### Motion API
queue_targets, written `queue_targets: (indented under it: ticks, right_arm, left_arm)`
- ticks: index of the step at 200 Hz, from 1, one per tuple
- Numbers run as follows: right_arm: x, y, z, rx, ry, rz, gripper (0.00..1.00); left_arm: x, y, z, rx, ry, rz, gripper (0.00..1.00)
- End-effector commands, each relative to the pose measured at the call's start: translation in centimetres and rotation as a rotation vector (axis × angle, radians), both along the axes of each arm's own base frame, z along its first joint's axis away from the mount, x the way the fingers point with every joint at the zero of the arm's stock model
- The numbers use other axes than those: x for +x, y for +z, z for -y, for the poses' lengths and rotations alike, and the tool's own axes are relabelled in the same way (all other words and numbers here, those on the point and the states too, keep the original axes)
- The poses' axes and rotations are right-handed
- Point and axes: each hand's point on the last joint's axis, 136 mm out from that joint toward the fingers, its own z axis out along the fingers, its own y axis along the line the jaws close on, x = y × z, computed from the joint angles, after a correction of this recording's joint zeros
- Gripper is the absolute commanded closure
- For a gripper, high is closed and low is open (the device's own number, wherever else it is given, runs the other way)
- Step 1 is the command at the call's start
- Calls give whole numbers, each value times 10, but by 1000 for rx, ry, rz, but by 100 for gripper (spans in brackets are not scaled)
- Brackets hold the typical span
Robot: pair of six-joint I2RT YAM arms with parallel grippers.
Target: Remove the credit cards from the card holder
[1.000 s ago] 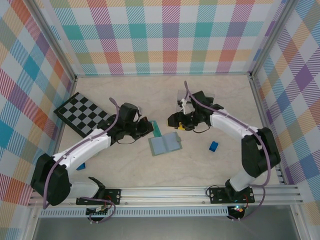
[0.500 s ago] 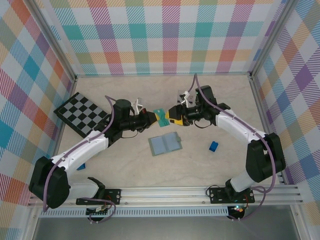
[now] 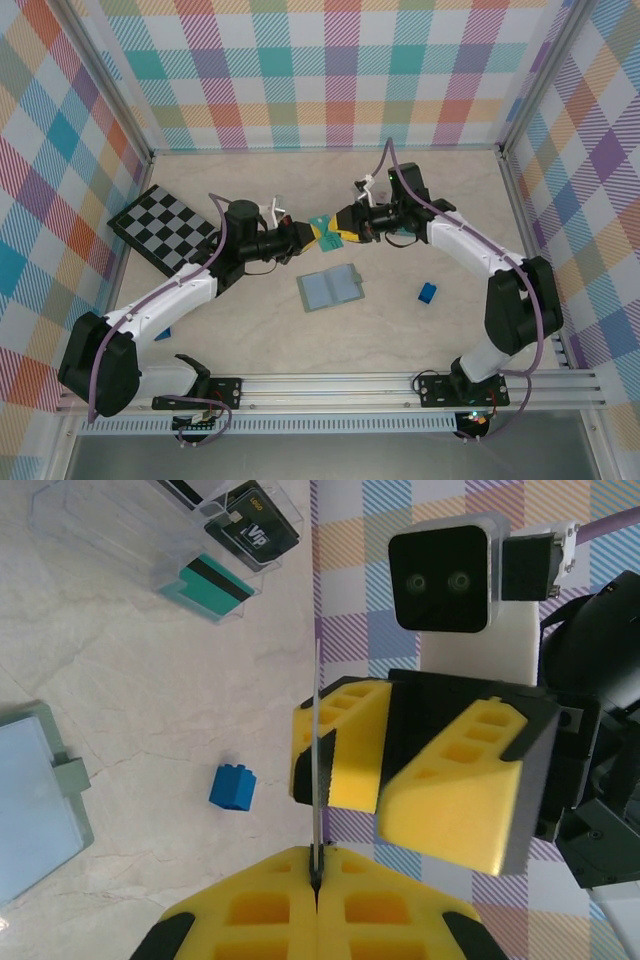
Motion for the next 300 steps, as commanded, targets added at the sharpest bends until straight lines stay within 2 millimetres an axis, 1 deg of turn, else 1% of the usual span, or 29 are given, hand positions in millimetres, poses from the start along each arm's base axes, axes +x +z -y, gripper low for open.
queue_targets:
  ticks: [1, 20, 28, 53, 56, 73, 79, 102, 115, 124, 125, 142, 156, 175, 201, 207, 225, 236, 246, 259, 276, 288, 300]
  right_arm:
    - [6, 21, -6, 54, 33, 46, 73]
    - [10, 19, -6, 45, 29, 50, 82]
    - [12, 17, -6, 33, 22, 51, 84]
    - [16, 18, -6, 24, 22, 89, 99]
    - [16, 18, -6, 23, 25, 94, 100]
    - [19, 21, -4, 3, 22, 131, 100]
    - [20, 21, -3, -11, 19, 149, 100]
    - [28, 19, 7, -82, -4, 212, 100]
    - [38, 15, 19, -151, -35, 261, 100]
    - [46, 11, 29, -209, -60, 291, 100]
    - [47, 10, 30, -217, -65, 294, 100]
    - [62, 4, 54, -332, -101, 384, 100]
    - [76, 4, 75, -421, -150, 468, 100]
    - [95, 7, 105, -530, -216, 527, 100]
    - [113, 17, 141, -652, -273, 627, 100]
    - [116, 19, 147, -671, -262, 668, 100]
    - [115, 28, 159, -720, -173, 878, 100]
    - [118, 33, 173, -760, -152, 980, 100]
    - [120, 37, 184, -790, -132, 1046, 100]
    - [122, 42, 197, -827, -105, 1087, 100]
    - [127, 39, 210, -884, -46, 1096, 100]
    - [128, 33, 213, -911, 17, 1104, 100]
    - [129, 23, 214, -933, 90, 1123, 100]
  left_arm:
    - [2, 1, 0, -27, -6, -3, 100]
    - [3, -2, -1, -21, 0, -14, 100]
    - [3, -4, -2, -12, 5, -19, 96]
    - [2, -12, -5, 29, 16, -40, 83]
    - [2, -13, -6, 33, 17, -44, 81]
    - [1, -20, -10, 80, 29, -64, 67]
    - [1, -22, -13, 102, 34, -70, 60]
    - [-1, -32, -29, 206, 75, -85, 38]
    - [-2, -37, -41, 265, 105, -91, 27]
    - [-2, -39, -51, 305, 135, -92, 22]
    - [-4, -42, -53, 318, 137, -105, 21]
    - [-11, -57, -78, 450, 188, -150, 15]
    - [-17, -70, -97, 555, 216, -183, 8]
    - [-26, -83, -110, 646, 192, -199, 1]
    - [-32, -97, -124, 724, 195, -216, 0]
    - [-33, -99, -126, 735, 197, -219, 0]
    - [-33, -104, -131, 759, 199, -227, 0]
    - [-33, -107, -131, 766, 192, -226, 0]
    - [-33, -109, -131, 772, 186, -225, 0]
    - [-32, -111, -131, 782, 176, -216, 0]
    - [-31, -114, -132, 794, 172, -209, 0]
    - [-31, -115, -133, 802, 169, -210, 0]
    - [-30, -117, -133, 805, 167, -214, 0]
